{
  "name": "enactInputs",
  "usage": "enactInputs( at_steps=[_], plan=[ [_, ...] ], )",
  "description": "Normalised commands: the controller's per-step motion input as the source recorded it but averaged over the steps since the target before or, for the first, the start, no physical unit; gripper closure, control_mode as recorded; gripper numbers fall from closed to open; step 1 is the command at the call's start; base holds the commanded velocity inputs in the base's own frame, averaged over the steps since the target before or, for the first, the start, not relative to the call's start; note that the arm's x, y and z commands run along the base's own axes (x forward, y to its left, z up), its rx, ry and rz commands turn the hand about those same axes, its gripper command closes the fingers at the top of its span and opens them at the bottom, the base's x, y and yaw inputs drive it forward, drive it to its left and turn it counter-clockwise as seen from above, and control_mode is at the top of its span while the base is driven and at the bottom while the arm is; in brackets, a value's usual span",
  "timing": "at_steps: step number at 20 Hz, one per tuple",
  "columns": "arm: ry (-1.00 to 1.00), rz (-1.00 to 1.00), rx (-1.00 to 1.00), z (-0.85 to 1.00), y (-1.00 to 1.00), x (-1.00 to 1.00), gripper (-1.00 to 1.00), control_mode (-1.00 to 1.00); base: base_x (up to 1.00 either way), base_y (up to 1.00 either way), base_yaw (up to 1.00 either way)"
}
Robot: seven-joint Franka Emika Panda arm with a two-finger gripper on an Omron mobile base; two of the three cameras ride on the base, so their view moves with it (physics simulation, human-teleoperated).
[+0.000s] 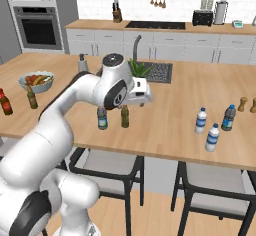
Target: Move the plastic bottles in the middle to the plastics group, and the glass bottles in the middle to the glass group.
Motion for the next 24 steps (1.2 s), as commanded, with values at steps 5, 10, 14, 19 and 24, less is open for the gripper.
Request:
enactInputs(
  at_steps=[5,10,14,19,24],
  plan=[
    [0.0,0.17,0.0,0.0,0.74,-0.82,-1.0,-1.0,0.0,0.0,0.0],
    [0.0,0.18,0.0,0.0,0.69,-0.58,-1.0,-1.0,0.0,0.0,0.0],
    [0.0,0.02,0.0,0.06,0.97,0.13,-1.0,-1.0,0.0,0.0,0.0],
    [0.01,-0.11,0.0,0.08,0.79,0.59,-1.0,-1.0,0.0,0.0,0.0],
    [0.05,-0.14,0.0,0.0,0.2,0.92,-1.0,-1.0,0.0,0.0,0.0]
  ],
)
